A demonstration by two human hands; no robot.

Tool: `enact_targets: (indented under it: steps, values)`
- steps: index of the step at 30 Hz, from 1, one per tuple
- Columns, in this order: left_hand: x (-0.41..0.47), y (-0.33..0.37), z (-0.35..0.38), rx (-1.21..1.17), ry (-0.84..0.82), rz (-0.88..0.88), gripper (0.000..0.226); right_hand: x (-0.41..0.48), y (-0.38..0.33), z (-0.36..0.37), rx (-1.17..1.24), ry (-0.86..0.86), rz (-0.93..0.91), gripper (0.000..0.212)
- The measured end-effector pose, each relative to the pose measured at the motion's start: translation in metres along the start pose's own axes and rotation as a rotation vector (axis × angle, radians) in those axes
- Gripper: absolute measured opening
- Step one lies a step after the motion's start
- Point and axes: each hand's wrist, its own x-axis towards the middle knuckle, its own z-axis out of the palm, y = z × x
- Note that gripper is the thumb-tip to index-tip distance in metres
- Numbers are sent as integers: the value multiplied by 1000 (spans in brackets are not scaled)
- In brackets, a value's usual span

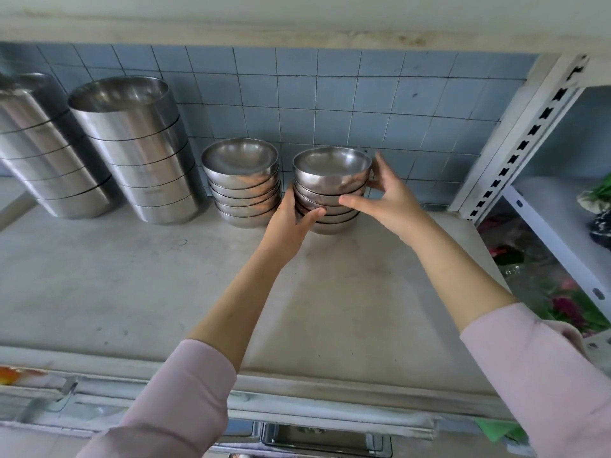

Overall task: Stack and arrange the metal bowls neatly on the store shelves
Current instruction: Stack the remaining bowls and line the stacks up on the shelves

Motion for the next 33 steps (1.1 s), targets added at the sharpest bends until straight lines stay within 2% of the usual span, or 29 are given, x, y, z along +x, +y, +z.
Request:
enact_targets:
  steps: [1, 7, 14, 17, 19, 20, 23, 27, 33]
  values:
    - [0, 0, 0, 5, 0, -1, 54, 1, -3, -1, 5, 23, -11, 114]
    - [0, 3, 1, 28, -1, -25, 54, 3, 0, -2, 65, 89, -56, 87]
    - [-1, 6, -1, 115, -34, -78, 54, 2, 2, -3, 77, 99, -70, 93]
    - [-7, 9, -7, 166, -51, -130, 73, -9, -7, -9, 10, 130, -62, 95]
    - [-16, 14, -15, 235, -75, -122, 89, -21, -15, -11, -78, 193, -119, 83]
    - [-22, 17, -22, 291, -80, -95, 90, -29, -19, -12, -128, 228, -160, 75]
    - [-45, 26, -55, 415, -67, 66, 72, -52, -38, -4, -294, 301, -292, 57]
    - [-83, 36, -126, 586, -3, 284, 55, -83, -70, 35, -454, 270, -386, 52]
    - [-175, 19, -266, 810, 96, 212, 56, -134, -134, 147, -579, 218, -485, 57]
